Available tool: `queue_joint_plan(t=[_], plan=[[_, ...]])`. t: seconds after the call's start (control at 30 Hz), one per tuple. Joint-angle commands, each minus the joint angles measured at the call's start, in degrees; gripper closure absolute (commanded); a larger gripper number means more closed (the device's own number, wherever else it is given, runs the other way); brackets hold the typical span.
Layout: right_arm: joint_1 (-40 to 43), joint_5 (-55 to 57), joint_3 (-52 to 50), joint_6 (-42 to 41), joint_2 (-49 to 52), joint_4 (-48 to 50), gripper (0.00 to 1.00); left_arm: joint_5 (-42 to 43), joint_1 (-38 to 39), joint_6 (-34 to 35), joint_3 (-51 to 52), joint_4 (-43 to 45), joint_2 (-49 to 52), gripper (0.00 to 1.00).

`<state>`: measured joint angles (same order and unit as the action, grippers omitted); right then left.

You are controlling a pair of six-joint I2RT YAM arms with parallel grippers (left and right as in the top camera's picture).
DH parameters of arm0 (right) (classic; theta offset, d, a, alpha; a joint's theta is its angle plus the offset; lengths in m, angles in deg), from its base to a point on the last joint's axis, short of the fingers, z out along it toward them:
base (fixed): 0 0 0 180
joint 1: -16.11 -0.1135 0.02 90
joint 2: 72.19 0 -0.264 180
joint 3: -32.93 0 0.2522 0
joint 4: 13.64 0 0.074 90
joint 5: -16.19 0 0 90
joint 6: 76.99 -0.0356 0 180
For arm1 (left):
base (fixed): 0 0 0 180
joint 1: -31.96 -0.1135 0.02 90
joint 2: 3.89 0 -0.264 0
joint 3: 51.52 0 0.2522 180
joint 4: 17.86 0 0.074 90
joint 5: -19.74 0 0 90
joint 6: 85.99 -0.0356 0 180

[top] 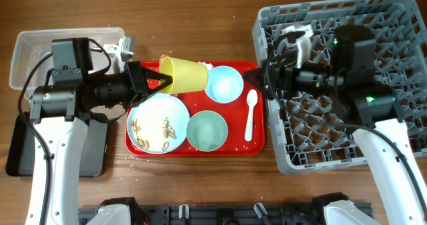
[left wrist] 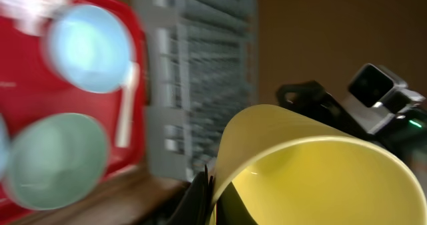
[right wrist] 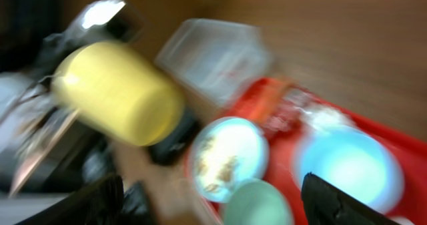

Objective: Sort waste into correct bins and load items into the dishwasher rack
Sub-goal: 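Grasp the yellow cup on the red tray with the left gripper, then pass the yellow cup from the left gripper to the right gripper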

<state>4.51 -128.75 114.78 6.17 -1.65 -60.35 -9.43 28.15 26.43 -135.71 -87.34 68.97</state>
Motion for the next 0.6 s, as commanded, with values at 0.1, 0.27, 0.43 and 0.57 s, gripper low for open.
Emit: queue_joint_plan(t=[0.1, 0.27, 0.43, 0.57], plan=[[-8.4, -17.3, 1.0, 4.5, 1.1, 14.1, 0.12, 19.9, -0.1, -2.7, 0.0, -0.3, 0.0, 0.96], [-14.1, -11.8, 1.0, -5.4, 3.9, 25.2, 0.14, 19.9, 2.0, -2.7, 0.0, -0.3, 0.0, 0.96], [-14.6, -9.6, 0.9, -5.6, 7.6, 25.3, 0.18, 20.6, 4.2, -2.7, 0.0, -0.3, -0.1, 0.96], [-14.0, -7.4, 1.0, -5.6, 7.7, 27.1, 0.17, 20.7, 4.2, -2.8, 0.0, -0.4, -0.2, 0.96]])
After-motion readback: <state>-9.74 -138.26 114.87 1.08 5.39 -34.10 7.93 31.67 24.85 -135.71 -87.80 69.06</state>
